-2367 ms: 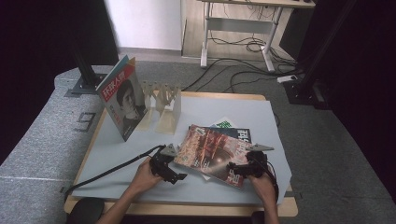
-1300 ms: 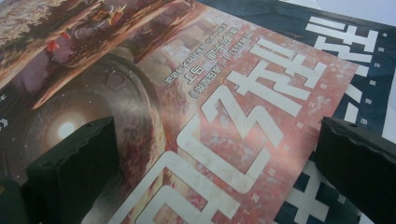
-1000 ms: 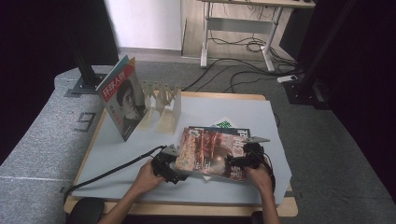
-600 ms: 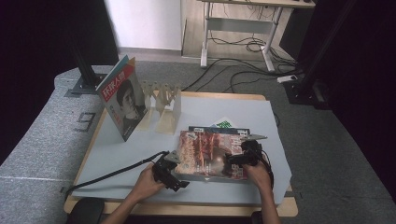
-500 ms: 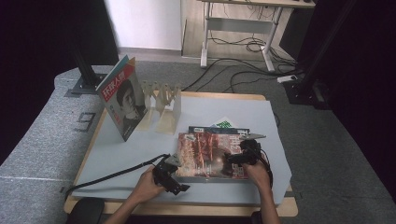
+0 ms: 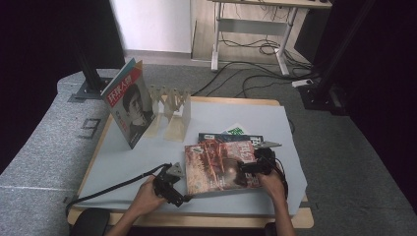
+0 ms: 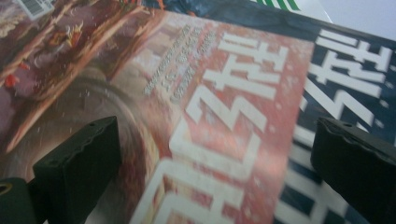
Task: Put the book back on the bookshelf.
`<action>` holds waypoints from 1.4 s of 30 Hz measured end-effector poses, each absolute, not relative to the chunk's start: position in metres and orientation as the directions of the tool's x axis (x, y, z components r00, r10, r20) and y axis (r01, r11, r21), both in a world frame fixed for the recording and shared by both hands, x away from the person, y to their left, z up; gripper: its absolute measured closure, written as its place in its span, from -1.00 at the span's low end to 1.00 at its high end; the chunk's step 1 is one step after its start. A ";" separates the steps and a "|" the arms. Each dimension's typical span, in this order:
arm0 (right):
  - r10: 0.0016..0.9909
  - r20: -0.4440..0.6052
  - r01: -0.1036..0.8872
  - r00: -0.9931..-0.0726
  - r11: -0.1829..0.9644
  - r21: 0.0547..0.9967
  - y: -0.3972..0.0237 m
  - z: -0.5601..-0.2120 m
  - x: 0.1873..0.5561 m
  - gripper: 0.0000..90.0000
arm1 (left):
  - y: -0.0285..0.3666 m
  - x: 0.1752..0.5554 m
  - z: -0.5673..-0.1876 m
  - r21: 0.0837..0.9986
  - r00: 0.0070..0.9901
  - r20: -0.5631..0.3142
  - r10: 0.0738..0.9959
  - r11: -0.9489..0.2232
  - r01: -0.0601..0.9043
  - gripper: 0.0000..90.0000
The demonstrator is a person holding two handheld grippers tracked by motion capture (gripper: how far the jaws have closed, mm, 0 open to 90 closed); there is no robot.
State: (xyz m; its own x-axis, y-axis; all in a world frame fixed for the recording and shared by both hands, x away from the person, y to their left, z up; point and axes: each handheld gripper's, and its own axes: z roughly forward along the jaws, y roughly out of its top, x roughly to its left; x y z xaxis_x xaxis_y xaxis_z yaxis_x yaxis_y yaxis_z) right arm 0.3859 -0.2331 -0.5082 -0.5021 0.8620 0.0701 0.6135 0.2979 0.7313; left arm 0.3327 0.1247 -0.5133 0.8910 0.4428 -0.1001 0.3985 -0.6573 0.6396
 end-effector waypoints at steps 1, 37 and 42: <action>0.864 0.069 0.615 -0.498 0.296 0.731 -0.235 -0.508 0.383 -0.96 | 0.126 0.336 -0.511 0.648 0.890 -0.095 0.447 -0.650 0.396 -1.00; 0.850 0.046 0.613 -0.524 0.339 0.714 -0.239 -0.523 0.305 -0.99 | 0.096 0.443 -0.505 0.711 0.850 -0.103 0.516 -0.559 0.426 -0.96; 0.842 0.048 0.605 -0.537 0.344 0.718 -0.236 -0.523 0.303 -0.98 | 0.095 0.442 -0.508 0.703 0.859 -0.110 0.501 -0.571 0.423 -0.96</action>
State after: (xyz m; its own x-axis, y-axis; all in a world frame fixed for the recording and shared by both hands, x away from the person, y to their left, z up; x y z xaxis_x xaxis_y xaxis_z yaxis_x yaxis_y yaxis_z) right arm 0.3031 -0.2360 -0.5226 -0.5368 0.8423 0.0484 0.6050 0.3443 0.7179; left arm 0.4419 0.0945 -0.5077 0.8587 0.5006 -0.1102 0.4233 -0.5713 0.7032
